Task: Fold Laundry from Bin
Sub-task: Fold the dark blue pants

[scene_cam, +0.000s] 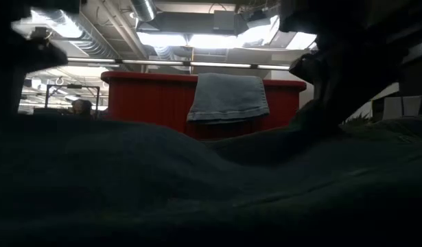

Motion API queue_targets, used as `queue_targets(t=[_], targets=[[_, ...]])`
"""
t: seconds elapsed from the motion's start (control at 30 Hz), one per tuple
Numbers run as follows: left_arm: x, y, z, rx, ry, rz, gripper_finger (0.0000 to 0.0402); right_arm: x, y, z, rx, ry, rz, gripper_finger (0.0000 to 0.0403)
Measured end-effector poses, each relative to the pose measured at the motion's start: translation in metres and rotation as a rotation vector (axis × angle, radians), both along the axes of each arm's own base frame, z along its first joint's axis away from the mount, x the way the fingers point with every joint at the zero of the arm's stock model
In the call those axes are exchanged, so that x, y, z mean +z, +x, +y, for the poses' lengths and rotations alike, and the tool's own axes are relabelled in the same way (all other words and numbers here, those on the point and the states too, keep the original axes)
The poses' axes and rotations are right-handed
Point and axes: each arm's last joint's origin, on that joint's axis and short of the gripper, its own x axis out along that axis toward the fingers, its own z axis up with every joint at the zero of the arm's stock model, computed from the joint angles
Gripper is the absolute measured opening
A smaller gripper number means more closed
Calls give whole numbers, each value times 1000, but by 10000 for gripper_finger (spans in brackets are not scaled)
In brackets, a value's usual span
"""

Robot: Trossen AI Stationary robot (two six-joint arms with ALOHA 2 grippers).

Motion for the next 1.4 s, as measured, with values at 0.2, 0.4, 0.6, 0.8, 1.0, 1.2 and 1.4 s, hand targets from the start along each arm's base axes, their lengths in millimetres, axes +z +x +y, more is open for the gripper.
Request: queue_targets(t=[0.2,0.4,0.6,0.8,1.0,1.2,1.4], targets=[[-30,6,-2,19,39,88,135,-3,-9,-2,5,-13,103,8],[-33,8,-1,24,41,95,135,-3,-9,-2,5,-14,101,30],[-25,5,1,24,27,90,135,-3,-9,-2,14,-18,103,73],[-17,4,2,23,12,74,135,-3,-9,-2,31,-26,105,128],[-14,3,2,18,-17,89,135,8,-13,-9,21,-53,199,153],[1,5,10,38,-54,54,135,38,-9,-14,22,-230,218,154],[9,9,14,55,-74,2,135,49,6,-5,133,-269,78,154]])
